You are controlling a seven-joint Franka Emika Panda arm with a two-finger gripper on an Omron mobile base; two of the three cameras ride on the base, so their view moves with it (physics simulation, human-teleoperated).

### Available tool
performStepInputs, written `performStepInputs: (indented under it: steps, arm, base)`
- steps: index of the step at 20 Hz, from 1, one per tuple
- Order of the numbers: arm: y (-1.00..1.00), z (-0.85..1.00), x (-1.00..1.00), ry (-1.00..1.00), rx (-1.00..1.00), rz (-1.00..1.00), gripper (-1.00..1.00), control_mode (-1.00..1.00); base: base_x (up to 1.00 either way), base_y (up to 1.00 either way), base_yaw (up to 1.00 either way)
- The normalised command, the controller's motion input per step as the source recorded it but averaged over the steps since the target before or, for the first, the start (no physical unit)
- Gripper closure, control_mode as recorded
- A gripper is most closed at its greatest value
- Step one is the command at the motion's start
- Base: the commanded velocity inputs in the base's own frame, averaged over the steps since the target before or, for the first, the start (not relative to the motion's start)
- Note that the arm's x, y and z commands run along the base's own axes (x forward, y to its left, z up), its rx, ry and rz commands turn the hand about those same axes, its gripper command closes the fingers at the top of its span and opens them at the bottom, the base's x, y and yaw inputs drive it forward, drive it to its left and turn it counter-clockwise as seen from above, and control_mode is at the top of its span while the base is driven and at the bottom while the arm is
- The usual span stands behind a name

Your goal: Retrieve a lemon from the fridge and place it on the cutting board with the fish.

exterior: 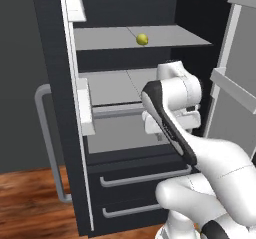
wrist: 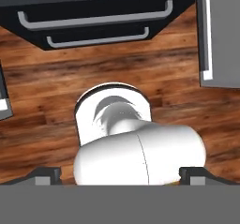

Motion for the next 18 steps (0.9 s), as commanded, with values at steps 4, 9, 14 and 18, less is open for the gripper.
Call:
performStepInputs:
  steps: [4, 9, 14, 18]
  arm:
    - [-0.13, 0.12, -0.17, -0.08, 0.21, 0.00, -1.00, -1.00]
    - [-0.11, 0.00, -0.12, 0.00, 0.00, 0.00, -1.00, -1.00]
    - [-0.17, 0.00, 0.00, 0.00, -0.13, 0.00, -1.00, -1.00]
    - [-0.20, 0.01, -0.24, 0.00, -0.03, 0.00, -1.00, -1.00]
  base:
    - [0.00, 0.00, 0.00]
    - [0.00, 0.00, 0.00]
    - [0.00, 0.00, 0.00]
    - [0.00, 0.00, 0.00]
